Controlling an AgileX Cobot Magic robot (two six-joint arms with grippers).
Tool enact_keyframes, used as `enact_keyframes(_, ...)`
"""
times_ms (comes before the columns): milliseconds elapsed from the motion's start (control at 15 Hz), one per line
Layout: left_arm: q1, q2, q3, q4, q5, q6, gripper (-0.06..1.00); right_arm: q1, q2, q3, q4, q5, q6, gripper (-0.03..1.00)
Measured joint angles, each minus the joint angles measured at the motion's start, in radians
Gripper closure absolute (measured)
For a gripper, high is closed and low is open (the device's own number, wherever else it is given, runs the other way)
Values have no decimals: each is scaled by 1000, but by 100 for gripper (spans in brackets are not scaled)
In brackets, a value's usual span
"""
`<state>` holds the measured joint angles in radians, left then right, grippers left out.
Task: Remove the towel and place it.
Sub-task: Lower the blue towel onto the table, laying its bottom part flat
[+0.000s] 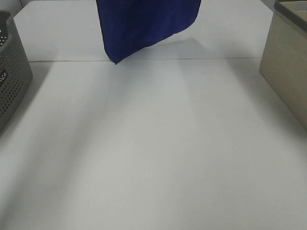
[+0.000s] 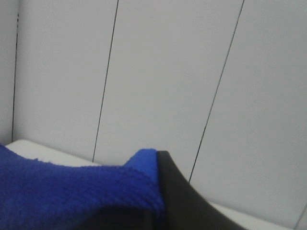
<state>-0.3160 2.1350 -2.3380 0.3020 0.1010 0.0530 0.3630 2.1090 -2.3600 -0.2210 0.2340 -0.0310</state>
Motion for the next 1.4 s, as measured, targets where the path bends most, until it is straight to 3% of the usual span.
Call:
enact_keyframes(200,-24,-51,0,-5,230,10,94,0,-22,0,10,250,-39,95)
enact_keyframes(333,-53,-139,0,-48,481,72,94,1,-79,0,49,488,-92,95)
enact_keyframes(400,-66,-184,0,-92,582,116,94,3,-121,0,89,619,-116,95)
enact_keyframes(467,-79,-267,-4,-197,787,165,94,3,-201,0,184,874,-135,95)
enact_keyframes(600,-79,-314,-7,-261,930,174,94,3,-243,1,239,964,-137,95)
enact_keyframes(733,-79,-347,-7,-294,1070,175,94,3,-289,36,290,983,-134,95)
enact_keyframes(933,-79,-338,-7,-293,1112,177,94,3,-322,97,299,987,-134,95)
enact_keyframes(1067,-64,-288,-9,-290,1071,177,94,3,-301,135,252,981,-134,95)
enact_keyframes(1133,-46,-250,-9,-289,1017,177,94,3,-272,140,221,929,-134,95)
enact_keyframes(1200,-24,-207,-9,-289,942,178,94,3,-240,140,197,826,-134,95)
enact_keyframes(1267,23,-121,-9,-289,694,191,94,3,-162,140,151,484,-134,95)
enact_keyframes(1400,39,-48,-9,-285,346,228,94,3,-91,140,145,112,-134,95)
